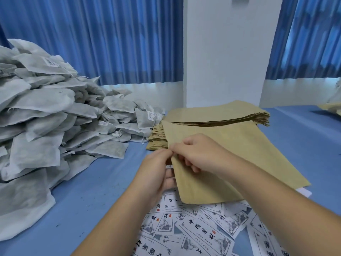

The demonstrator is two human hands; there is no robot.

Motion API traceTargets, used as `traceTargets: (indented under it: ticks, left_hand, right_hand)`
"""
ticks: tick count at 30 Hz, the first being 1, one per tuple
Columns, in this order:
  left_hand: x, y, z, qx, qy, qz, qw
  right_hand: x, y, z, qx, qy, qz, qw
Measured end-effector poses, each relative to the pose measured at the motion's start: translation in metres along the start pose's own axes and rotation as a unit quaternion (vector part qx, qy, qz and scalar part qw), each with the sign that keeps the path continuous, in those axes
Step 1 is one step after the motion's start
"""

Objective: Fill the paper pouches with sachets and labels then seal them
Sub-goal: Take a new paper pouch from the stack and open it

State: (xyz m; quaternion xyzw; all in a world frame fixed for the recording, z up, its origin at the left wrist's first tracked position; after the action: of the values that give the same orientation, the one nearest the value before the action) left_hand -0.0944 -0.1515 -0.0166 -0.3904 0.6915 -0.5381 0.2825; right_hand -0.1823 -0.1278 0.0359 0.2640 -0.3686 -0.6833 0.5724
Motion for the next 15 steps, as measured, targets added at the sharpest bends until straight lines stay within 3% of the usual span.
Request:
traceTargets:
  ticks: [6,15]
  left_hand:
    - [0.0,0.0,0.006,0.039,0.017,0.006,0.999]
    - [-0.001,0.001,0.004,0.071,0.025,0.003,0.997]
  right_hand:
    - [0.012,-0.036,-0.013,0.145,0.006,-0.038,0.989]
    - [0.008,-0.041,-0.024,0.3,0.106,-0.03,0.948]
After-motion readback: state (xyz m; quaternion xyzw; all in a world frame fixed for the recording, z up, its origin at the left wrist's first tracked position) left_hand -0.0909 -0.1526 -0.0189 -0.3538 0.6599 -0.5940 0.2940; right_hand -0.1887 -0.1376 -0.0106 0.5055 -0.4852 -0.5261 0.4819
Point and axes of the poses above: each hand's wrist, its own x-axis towards the middle knuckle, its own z-axis out of the back of the hand, y = z × x, the point moved 10 cm from there along x, towards the middle knuckle, and after that the axes turned 3 degrees about -z, right-handed, at the moved point
